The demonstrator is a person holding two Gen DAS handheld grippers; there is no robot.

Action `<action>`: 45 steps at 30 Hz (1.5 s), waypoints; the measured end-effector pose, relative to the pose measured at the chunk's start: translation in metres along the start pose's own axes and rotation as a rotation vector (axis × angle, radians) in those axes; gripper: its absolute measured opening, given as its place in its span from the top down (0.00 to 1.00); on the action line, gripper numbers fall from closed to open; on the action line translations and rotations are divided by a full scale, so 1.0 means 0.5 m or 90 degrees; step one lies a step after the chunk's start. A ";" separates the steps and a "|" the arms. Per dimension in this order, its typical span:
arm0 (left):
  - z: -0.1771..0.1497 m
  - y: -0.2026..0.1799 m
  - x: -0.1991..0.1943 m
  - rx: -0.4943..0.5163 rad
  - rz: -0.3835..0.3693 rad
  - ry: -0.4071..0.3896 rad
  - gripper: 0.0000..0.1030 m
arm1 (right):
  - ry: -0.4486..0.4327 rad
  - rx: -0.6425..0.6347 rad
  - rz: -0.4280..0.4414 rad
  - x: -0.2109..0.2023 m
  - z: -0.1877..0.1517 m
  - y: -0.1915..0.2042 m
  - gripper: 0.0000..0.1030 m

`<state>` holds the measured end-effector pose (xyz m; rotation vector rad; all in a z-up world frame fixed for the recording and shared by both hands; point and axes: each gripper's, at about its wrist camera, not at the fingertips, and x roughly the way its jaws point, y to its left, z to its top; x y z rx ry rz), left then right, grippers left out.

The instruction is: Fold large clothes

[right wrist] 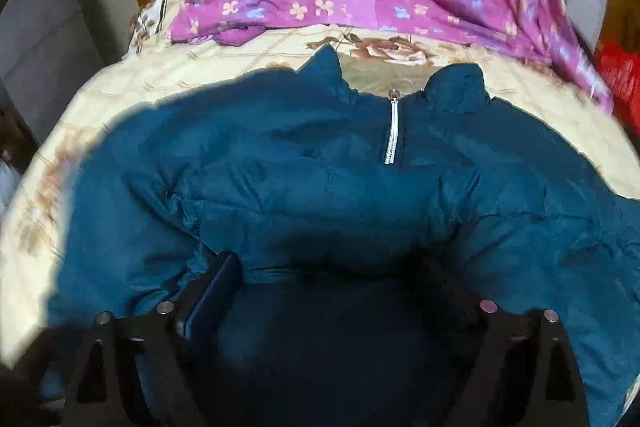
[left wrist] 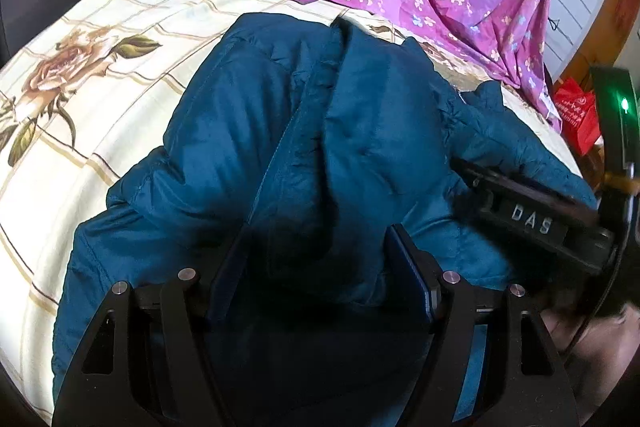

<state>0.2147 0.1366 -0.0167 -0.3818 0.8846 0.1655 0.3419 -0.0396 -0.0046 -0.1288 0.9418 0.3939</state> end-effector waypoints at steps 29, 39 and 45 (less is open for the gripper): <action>-0.001 0.003 -0.003 -0.012 -0.018 0.000 0.31 | -0.096 0.135 0.039 -0.123 -0.171 -0.151 0.05; -0.001 0.013 -0.012 -0.002 -0.026 -0.002 0.31 | -0.082 0.112 0.024 -0.129 -0.167 -0.130 0.00; -0.028 0.062 -0.076 0.012 0.008 -0.015 0.31 | -0.023 0.052 -0.046 -0.238 -0.261 -0.101 0.01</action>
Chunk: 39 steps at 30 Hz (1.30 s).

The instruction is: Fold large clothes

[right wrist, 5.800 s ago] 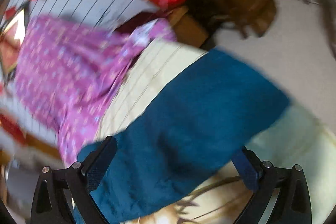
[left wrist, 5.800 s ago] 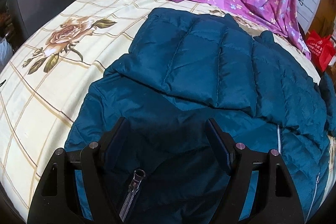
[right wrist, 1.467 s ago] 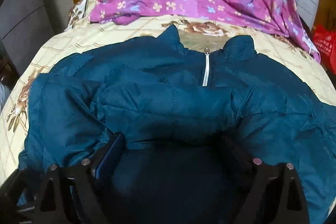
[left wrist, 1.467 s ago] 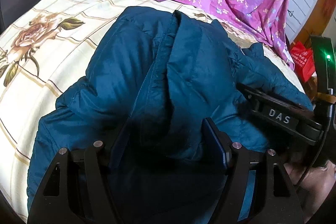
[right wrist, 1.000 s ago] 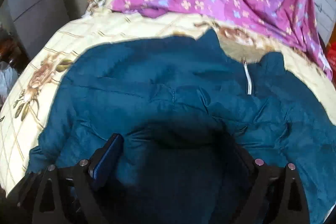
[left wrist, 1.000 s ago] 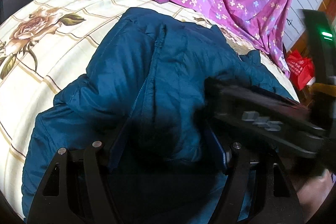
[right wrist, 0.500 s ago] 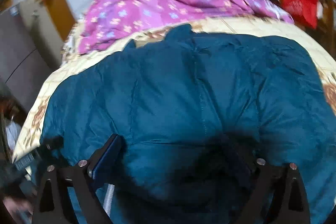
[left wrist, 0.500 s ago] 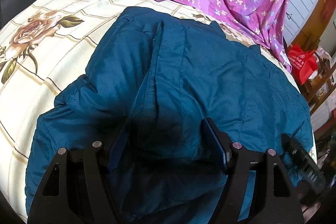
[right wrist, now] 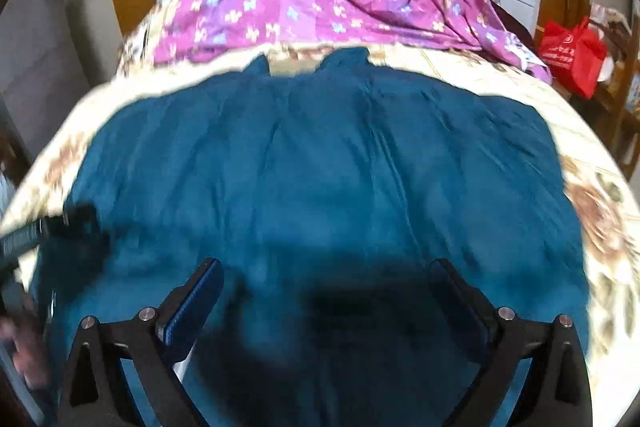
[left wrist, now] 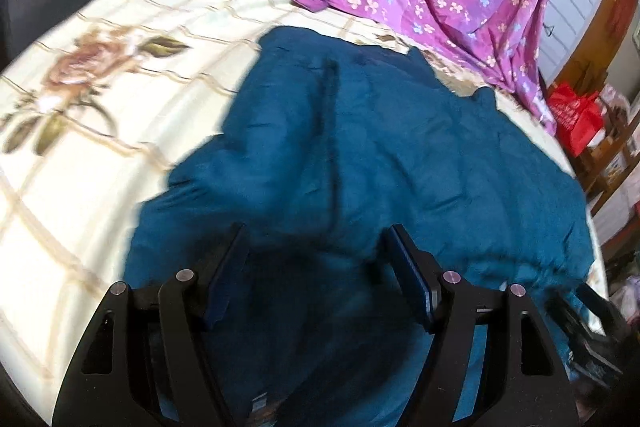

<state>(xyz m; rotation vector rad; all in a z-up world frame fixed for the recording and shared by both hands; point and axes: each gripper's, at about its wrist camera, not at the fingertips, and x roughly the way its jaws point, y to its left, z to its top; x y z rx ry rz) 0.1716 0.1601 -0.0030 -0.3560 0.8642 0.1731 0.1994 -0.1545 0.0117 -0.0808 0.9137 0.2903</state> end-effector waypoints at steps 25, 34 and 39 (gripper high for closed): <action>-0.209 0.222 -0.201 0.135 0.012 0.058 0.31 | -0.010 0.183 0.059 -0.298 -0.425 -0.344 0.01; -0.265 0.250 -0.223 0.106 -0.032 0.095 0.31 | -0.025 0.185 0.188 -0.307 -0.459 -0.319 0.01; -0.268 0.262 -0.238 0.087 -0.058 0.089 0.31 | -0.020 0.139 0.193 -0.301 -0.462 -0.280 0.00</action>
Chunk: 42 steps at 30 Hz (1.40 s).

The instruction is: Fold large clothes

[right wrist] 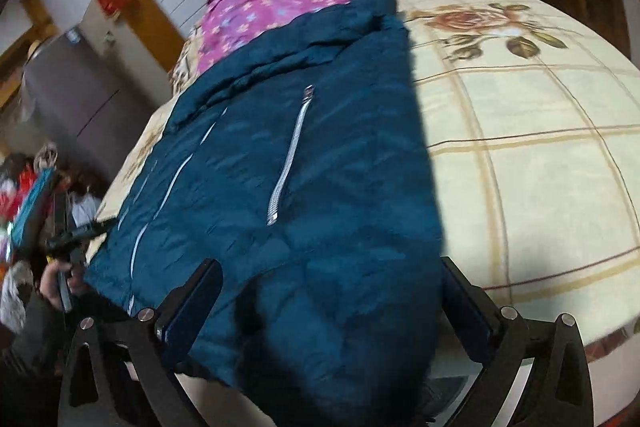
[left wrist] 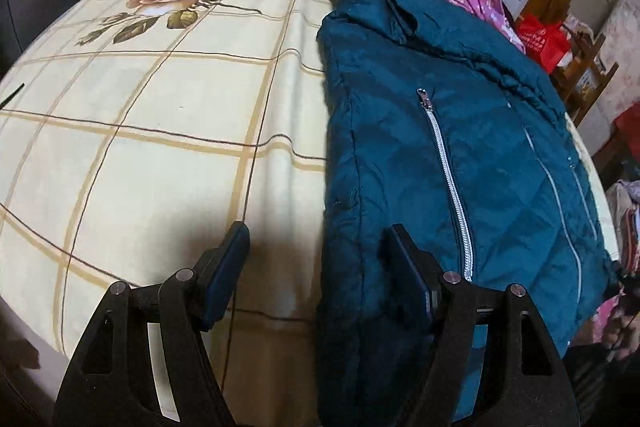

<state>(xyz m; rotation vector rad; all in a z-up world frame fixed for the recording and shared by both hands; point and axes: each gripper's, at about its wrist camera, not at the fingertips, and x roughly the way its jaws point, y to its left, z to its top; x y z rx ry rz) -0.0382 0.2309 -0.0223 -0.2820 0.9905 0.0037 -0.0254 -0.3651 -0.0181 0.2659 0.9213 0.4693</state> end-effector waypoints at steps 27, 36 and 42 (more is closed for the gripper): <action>-0.057 -0.077 -0.017 -0.005 -0.248 0.037 0.16 | -0.014 -0.003 0.038 0.009 -0.004 -0.003 0.00; -0.087 -0.075 -0.036 0.009 -0.258 0.034 0.16 | -0.005 0.009 0.120 -0.003 -0.018 -0.006 0.00; -0.075 -0.057 -0.030 -0.036 -0.239 0.017 0.16 | -0.024 0.039 0.094 0.001 -0.003 -0.012 0.00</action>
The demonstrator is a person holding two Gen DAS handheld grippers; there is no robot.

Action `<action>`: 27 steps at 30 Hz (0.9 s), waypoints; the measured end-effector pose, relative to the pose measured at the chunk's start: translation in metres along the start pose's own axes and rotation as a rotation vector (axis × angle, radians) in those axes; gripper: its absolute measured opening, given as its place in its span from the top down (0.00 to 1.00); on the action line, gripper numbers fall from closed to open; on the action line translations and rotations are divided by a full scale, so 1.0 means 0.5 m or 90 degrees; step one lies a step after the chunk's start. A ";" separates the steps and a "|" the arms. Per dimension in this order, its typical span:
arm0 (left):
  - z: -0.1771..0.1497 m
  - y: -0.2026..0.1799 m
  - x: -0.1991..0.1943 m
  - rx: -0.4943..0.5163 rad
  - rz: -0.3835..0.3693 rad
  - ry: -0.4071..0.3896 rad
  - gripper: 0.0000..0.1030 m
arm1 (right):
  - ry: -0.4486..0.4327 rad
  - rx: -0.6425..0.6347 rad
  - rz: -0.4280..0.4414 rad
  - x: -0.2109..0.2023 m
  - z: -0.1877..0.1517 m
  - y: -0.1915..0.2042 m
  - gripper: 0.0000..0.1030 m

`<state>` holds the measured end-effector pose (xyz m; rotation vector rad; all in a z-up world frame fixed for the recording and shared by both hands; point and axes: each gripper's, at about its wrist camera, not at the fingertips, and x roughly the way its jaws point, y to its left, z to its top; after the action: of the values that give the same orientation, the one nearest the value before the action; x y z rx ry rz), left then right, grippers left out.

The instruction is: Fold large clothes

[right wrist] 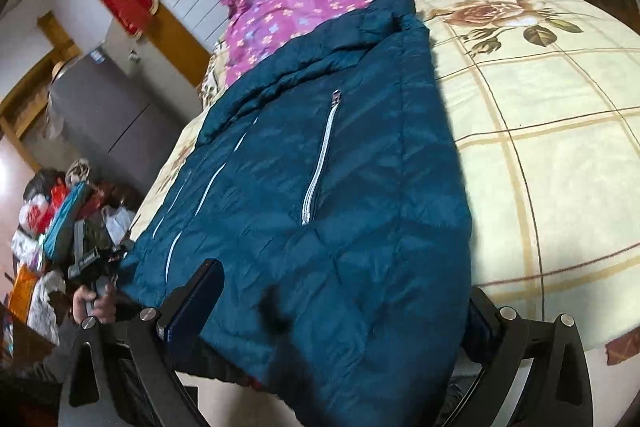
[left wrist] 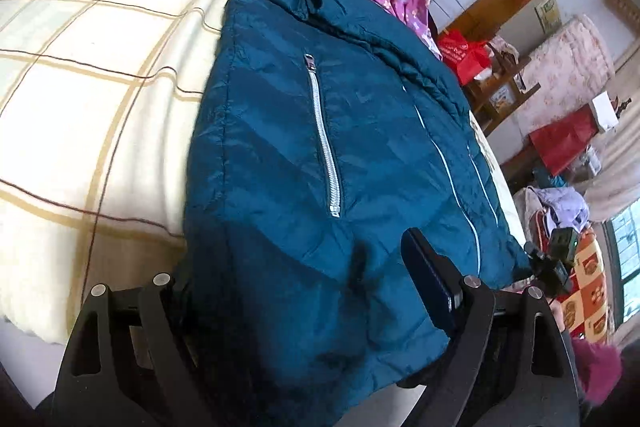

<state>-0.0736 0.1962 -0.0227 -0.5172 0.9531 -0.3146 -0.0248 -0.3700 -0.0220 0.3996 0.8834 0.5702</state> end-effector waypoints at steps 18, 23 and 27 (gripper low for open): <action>-0.023 -0.045 0.025 0.081 0.097 -0.021 0.16 | 0.020 0.039 0.007 0.010 0.004 -0.016 0.51; -0.027 -0.053 0.031 0.100 0.117 -0.022 0.16 | 0.025 0.025 0.018 0.012 0.003 -0.003 0.33; -0.027 -0.051 0.029 0.090 0.107 -0.027 0.16 | 0.020 0.007 0.008 0.014 0.000 0.006 0.29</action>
<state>-0.0777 0.1642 -0.0251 -0.3109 0.9200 -0.2164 -0.0222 -0.3633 -0.0247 0.4074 0.9156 0.5852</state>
